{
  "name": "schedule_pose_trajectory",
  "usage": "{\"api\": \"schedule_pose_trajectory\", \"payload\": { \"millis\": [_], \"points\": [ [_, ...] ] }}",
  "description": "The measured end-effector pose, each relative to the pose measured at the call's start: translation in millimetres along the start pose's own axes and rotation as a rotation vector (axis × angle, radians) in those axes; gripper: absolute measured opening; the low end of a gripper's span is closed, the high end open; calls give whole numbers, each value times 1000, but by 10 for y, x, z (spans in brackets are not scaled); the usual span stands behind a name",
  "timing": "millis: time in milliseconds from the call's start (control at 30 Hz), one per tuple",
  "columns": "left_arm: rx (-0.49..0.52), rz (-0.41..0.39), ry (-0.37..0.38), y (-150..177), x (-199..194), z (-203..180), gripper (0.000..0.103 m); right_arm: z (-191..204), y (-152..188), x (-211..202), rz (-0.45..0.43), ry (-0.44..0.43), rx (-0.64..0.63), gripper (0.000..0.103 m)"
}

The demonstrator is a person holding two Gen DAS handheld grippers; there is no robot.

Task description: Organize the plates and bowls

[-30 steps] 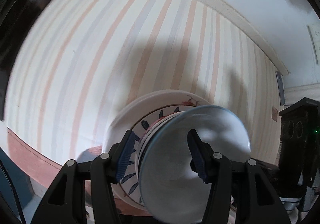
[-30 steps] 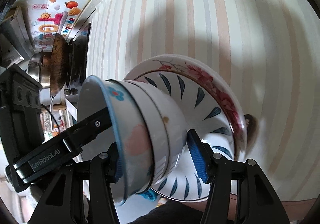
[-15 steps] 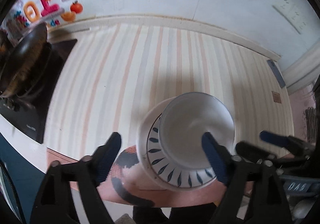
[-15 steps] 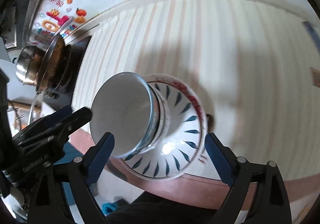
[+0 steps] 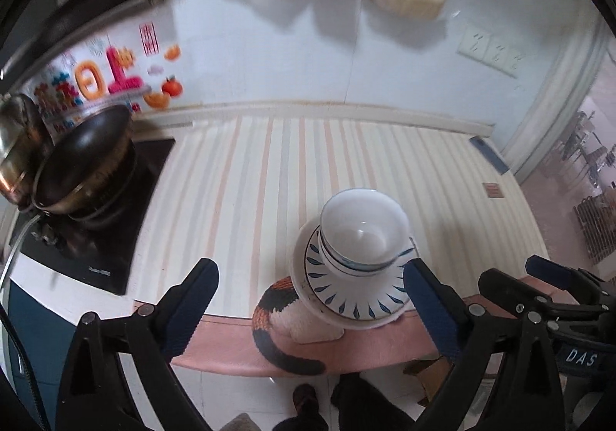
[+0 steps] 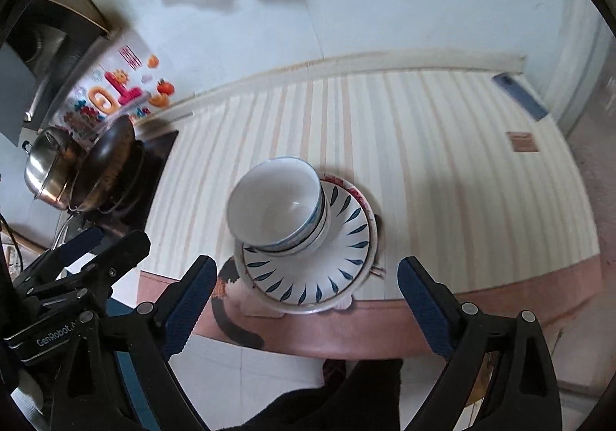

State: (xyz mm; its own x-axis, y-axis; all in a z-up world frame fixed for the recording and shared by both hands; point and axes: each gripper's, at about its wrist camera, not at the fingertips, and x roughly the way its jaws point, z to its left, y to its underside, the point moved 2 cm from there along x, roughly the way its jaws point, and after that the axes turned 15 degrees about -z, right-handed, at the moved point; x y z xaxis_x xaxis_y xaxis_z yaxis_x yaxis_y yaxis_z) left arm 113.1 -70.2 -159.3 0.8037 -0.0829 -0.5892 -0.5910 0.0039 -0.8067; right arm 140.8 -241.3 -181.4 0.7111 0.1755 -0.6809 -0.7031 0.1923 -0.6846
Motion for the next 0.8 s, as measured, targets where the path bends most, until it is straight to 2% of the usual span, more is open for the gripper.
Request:
{"api": "schedule_pose_trajectory", "payload": {
  "millis": [100, 233, 400, 533, 800],
  "points": [
    [1, -45, 16, 9, -360, -20, 99, 152, 103, -424, -51, 6, -11, 98],
    [14, -126, -26, 51, -828, -11, 99, 310, 220, -988, -131, 24, -43, 98],
    [4, -187, -61, 191, -1322, 10, 99, 428, 384, -1571, -202, 26, -72, 99],
    [-2, -217, -96, 322, -1633, 37, 99, 452, 539, -1897, -235, 24, -96, 99],
    [-27, -248, -151, 585, -2019, 17, 99, 434, 785, -2246, -255, 4, -116, 99]
  ]
}}
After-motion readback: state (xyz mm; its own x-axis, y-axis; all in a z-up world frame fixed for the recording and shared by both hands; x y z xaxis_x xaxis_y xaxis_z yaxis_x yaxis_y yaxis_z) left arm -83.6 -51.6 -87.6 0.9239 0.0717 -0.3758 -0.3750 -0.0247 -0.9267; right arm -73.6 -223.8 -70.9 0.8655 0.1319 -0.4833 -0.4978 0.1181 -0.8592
